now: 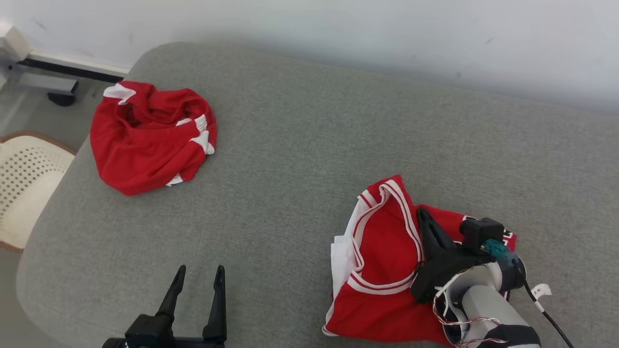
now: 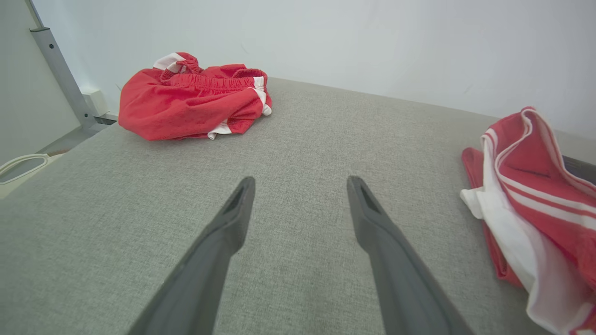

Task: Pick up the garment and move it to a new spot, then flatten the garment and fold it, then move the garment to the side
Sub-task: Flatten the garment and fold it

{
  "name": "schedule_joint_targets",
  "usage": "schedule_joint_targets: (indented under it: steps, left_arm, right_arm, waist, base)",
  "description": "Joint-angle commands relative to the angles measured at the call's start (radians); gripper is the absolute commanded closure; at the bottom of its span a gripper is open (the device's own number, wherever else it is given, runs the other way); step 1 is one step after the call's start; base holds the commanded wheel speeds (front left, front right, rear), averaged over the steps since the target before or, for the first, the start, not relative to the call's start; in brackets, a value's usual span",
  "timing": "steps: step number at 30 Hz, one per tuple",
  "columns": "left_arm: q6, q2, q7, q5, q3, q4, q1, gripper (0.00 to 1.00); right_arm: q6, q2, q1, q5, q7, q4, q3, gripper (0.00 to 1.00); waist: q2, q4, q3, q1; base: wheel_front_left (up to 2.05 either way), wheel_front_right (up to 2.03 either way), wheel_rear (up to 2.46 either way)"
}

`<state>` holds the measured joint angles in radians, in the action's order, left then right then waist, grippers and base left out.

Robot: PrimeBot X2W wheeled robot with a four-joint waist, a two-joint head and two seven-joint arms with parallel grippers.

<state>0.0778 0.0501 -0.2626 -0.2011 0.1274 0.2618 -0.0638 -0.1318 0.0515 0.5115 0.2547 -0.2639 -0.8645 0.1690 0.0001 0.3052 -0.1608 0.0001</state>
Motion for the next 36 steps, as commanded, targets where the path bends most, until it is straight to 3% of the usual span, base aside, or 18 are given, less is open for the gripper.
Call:
schedule_joint_targets:
  steps: [1, 11, 23, 28, 36]
  left_arm:
    - [-0.007, 0.001, -0.003, -0.01, 0.004, 0.0, -0.011, 0.0]
    - [-0.016, 0.0, -0.003, -0.025, 0.03, -0.006, -0.026, 0.0]
    - [-0.026, 0.0, -0.003, -0.042, 0.051, -0.002, -0.04, 0.0]
    - [-0.029, 0.0, -0.003, -0.045, 0.044, -0.004, -0.027, 0.0]
    - [-0.029, 0.001, -0.003, -0.044, 0.038, -0.008, -0.023, 0.0]
  right_arm:
    - [0.002, -0.002, 0.013, 0.011, -0.001, -0.008, 0.013, 1.0]
    - [0.002, -0.002, 0.065, 0.071, -0.001, -0.016, 0.09, 1.0]
    - [0.002, -0.001, 0.088, 0.156, -0.001, -0.007, 0.263, 1.0]
    - [0.002, -0.001, 0.068, 0.135, -0.001, 0.04, 0.236, 1.0]
    - [0.002, -0.002, 0.008, 0.037, -0.001, 0.137, 0.092, 1.0]
  waist:
    - [-0.0001, 0.023, -0.015, -0.0001]
    - [-0.0001, 0.053, -0.038, -0.0001]
    - [-0.0001, 0.076, -0.041, -0.0001]
    - [-0.0001, 0.061, -0.033, -0.0001]
    - [-0.0001, 0.032, -0.021, -0.0001]
  base:
    - [0.0, 0.0, 0.0]
    - [0.0, 0.0, 0.0]
    - [0.0, 0.0, 0.0]
    - [0.0, 0.0, 0.0]
    - [0.0, 0.0, 0.0]
